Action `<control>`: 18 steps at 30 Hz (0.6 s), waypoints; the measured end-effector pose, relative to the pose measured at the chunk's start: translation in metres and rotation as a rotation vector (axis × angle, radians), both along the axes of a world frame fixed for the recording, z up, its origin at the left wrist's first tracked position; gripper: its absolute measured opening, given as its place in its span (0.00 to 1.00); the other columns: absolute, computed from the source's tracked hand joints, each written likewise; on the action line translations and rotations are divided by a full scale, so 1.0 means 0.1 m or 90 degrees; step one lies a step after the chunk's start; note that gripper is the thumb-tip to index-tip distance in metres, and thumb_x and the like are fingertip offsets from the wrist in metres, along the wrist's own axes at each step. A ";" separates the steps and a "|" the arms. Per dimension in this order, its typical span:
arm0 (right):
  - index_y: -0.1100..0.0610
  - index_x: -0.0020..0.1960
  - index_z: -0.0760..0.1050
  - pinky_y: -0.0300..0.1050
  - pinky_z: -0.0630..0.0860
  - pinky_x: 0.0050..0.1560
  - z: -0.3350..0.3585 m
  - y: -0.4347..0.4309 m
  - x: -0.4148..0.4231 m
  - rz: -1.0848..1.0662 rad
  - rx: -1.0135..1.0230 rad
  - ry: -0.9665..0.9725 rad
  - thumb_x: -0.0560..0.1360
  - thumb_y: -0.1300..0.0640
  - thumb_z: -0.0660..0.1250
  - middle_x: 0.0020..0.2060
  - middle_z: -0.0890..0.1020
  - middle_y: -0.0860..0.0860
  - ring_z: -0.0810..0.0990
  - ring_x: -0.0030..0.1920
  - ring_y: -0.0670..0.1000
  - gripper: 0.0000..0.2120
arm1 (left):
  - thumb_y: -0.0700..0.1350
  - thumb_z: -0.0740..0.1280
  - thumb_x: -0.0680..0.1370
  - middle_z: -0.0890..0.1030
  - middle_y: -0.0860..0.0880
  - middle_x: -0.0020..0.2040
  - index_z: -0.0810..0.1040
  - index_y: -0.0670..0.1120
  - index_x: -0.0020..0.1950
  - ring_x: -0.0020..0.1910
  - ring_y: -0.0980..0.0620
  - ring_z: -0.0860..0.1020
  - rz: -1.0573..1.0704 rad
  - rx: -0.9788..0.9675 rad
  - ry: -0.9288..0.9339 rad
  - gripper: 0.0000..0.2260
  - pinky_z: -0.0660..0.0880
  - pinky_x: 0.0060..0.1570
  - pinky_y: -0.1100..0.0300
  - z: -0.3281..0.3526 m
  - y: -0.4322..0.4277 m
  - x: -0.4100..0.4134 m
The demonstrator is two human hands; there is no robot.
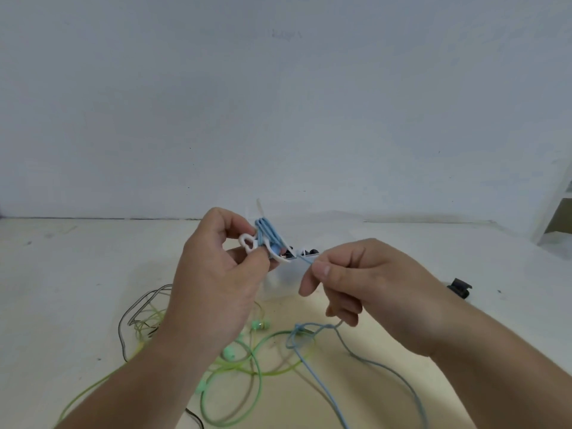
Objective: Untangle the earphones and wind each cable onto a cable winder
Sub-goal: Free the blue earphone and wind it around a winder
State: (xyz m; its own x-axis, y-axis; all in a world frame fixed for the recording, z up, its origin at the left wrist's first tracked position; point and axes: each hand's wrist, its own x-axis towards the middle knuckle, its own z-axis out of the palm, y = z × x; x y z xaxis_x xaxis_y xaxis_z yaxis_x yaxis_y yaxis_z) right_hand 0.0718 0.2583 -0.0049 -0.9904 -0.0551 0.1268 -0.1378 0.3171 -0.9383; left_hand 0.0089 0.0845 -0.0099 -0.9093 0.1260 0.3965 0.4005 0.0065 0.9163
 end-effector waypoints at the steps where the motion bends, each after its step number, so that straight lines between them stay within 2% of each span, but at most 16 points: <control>1: 0.58 0.42 0.84 0.49 0.74 0.43 -0.01 0.00 0.00 0.022 0.006 -0.002 0.79 0.53 0.64 0.25 0.68 0.51 0.69 0.27 0.50 0.13 | 0.33 0.72 0.74 0.83 0.44 0.45 0.73 0.47 0.45 0.39 0.45 0.86 0.009 -0.007 0.012 0.12 0.80 0.51 0.38 -0.01 0.00 0.00; 3: 0.58 0.43 0.84 0.48 0.73 0.39 -0.02 -0.02 0.01 0.070 0.016 -0.014 0.77 0.51 0.63 0.25 0.69 0.51 0.69 0.28 0.49 0.14 | 0.39 0.74 0.71 0.83 0.45 0.41 0.73 0.50 0.44 0.38 0.34 0.83 0.016 -0.034 0.034 0.12 0.81 0.41 0.39 -0.03 0.01 0.02; 4: 0.58 0.44 0.84 0.48 0.73 0.38 -0.02 -0.03 0.01 0.088 0.021 -0.017 0.78 0.51 0.63 0.25 0.69 0.51 0.69 0.28 0.49 0.14 | 0.40 0.74 0.70 0.83 0.45 0.39 0.73 0.51 0.43 0.37 0.33 0.82 0.017 -0.050 0.042 0.12 0.79 0.33 0.45 -0.04 0.01 0.03; 5: 0.59 0.45 0.84 0.47 0.72 0.37 -0.02 -0.04 0.01 0.098 0.029 -0.018 0.79 0.52 0.63 0.25 0.69 0.51 0.68 0.28 0.49 0.14 | 0.39 0.75 0.71 0.83 0.44 0.38 0.72 0.51 0.43 0.33 0.36 0.81 0.020 -0.066 0.054 0.12 0.74 0.26 0.54 -0.05 0.01 0.03; 6: 0.59 0.45 0.83 0.47 0.72 0.37 -0.02 -0.04 0.02 0.102 0.041 -0.021 0.81 0.53 0.62 0.25 0.69 0.51 0.68 0.28 0.49 0.14 | 0.37 0.74 0.72 0.83 0.44 0.36 0.72 0.51 0.42 0.25 0.43 0.78 0.027 -0.081 0.068 0.13 0.67 0.22 0.61 -0.07 0.00 0.02; 7: 0.60 0.46 0.83 0.47 0.71 0.37 -0.02 -0.03 0.02 0.101 0.052 -0.026 0.82 0.54 0.62 0.25 0.68 0.51 0.67 0.28 0.50 0.15 | 0.36 0.73 0.73 0.83 0.44 0.35 0.72 0.51 0.42 0.20 0.51 0.73 0.035 -0.090 0.074 0.13 0.63 0.19 0.65 -0.06 0.00 0.03; 8: 0.60 0.46 0.83 0.47 0.71 0.37 -0.02 -0.02 0.02 0.100 0.065 -0.036 0.83 0.55 0.61 0.25 0.67 0.51 0.65 0.28 0.50 0.15 | 0.35 0.72 0.73 0.83 0.45 0.35 0.72 0.50 0.42 0.18 0.56 0.71 0.040 -0.095 0.077 0.12 0.62 0.18 0.66 -0.05 0.00 0.03; 9: 0.60 0.47 0.83 0.46 0.71 0.37 -0.01 -0.01 0.03 0.097 0.080 -0.050 0.83 0.54 0.61 0.25 0.66 0.51 0.64 0.28 0.51 0.15 | 0.35 0.73 0.73 0.83 0.46 0.35 0.73 0.50 0.41 0.20 0.56 0.73 0.044 -0.098 0.082 0.12 0.65 0.17 0.65 -0.05 0.01 0.03; 10: 0.60 0.47 0.83 0.46 0.72 0.38 -0.01 0.01 0.03 0.095 0.097 -0.067 0.83 0.54 0.60 0.25 0.65 0.51 0.63 0.28 0.51 0.16 | 0.35 0.73 0.73 0.83 0.48 0.37 0.73 0.50 0.41 0.25 0.55 0.78 0.047 -0.097 0.085 0.12 0.72 0.20 0.61 -0.06 0.01 0.02; 11: 0.59 0.47 0.83 0.45 0.72 0.38 0.00 0.01 0.04 0.096 0.112 -0.083 0.83 0.53 0.60 0.25 0.65 0.52 0.63 0.27 0.51 0.16 | 0.35 0.73 0.72 0.83 0.49 0.39 0.74 0.50 0.41 0.31 0.53 0.82 0.050 -0.096 0.082 0.12 0.79 0.27 0.54 -0.08 0.02 0.00; 13: 0.59 0.47 0.83 0.43 0.72 0.38 0.01 0.01 0.04 0.100 0.128 -0.098 0.83 0.53 0.60 0.25 0.66 0.50 0.63 0.27 0.50 0.16 | 0.35 0.73 0.72 0.83 0.50 0.40 0.75 0.50 0.41 0.39 0.51 0.84 0.049 -0.098 0.076 0.12 0.82 0.38 0.45 -0.10 0.03 -0.01; 15: 0.59 0.46 0.83 0.42 0.71 0.38 0.02 0.01 0.05 0.107 0.122 -0.089 0.83 0.54 0.61 0.24 0.66 0.50 0.63 0.26 0.49 0.16 | 0.35 0.73 0.71 0.83 0.49 0.41 0.75 0.51 0.41 0.39 0.51 0.84 0.040 -0.096 0.079 0.13 0.82 0.35 0.52 -0.10 0.03 -0.01; 17: 0.60 0.46 0.83 0.44 0.70 0.38 0.02 0.02 0.04 0.115 0.105 -0.078 0.83 0.53 0.61 0.25 0.65 0.50 0.62 0.27 0.49 0.16 | 0.33 0.72 0.71 0.83 0.47 0.40 0.75 0.50 0.41 0.30 0.57 0.81 0.022 -0.092 0.088 0.12 0.73 0.24 0.65 -0.10 0.03 -0.01; 18: 0.60 0.46 0.82 0.44 0.70 0.38 0.01 0.03 0.04 0.119 0.094 -0.074 0.83 0.52 0.61 0.25 0.65 0.50 0.62 0.27 0.49 0.16 | 0.32 0.72 0.72 0.83 0.46 0.38 0.74 0.49 0.41 0.25 0.60 0.76 0.010 -0.095 0.091 0.12 0.67 0.21 0.69 -0.09 0.02 0.00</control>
